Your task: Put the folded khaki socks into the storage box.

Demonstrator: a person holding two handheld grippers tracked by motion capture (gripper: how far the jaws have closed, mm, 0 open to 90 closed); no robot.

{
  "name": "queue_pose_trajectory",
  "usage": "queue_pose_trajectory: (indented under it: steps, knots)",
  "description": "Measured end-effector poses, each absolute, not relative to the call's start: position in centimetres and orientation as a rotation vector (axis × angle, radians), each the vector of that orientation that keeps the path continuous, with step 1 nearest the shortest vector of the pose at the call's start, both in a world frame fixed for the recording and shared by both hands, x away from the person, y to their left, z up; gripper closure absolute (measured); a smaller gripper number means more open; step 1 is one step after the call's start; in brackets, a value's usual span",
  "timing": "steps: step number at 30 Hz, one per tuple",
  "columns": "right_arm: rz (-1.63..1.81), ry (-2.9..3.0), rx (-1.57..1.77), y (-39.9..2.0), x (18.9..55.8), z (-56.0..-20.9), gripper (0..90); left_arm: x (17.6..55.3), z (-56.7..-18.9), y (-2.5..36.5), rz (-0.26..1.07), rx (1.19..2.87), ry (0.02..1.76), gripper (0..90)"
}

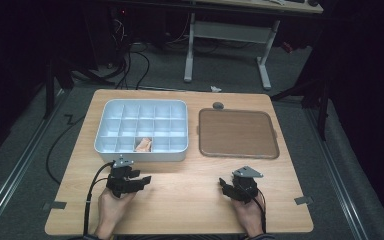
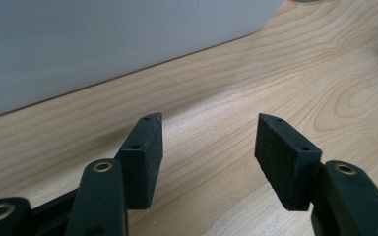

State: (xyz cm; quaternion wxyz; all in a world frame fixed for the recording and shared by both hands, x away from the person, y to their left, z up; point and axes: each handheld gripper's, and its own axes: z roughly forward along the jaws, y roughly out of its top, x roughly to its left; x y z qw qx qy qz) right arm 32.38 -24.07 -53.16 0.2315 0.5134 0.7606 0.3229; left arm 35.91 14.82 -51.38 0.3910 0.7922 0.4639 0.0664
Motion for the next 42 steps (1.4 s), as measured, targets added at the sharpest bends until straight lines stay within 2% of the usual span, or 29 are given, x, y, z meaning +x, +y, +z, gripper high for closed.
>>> queue_pose_trajectory:
  steps: [24,42]
  knots:
    - [0.887,2.091,1.413,-24.1,32.4,-53.2,39.4,35.5,-53.3,13.9,0.345,1.977,1.174,43.1]
    - [0.887,2.091,1.413,-24.1,32.4,-53.2,39.4,35.1,-53.6,12.8,0.463,2.037,1.126,38.8]
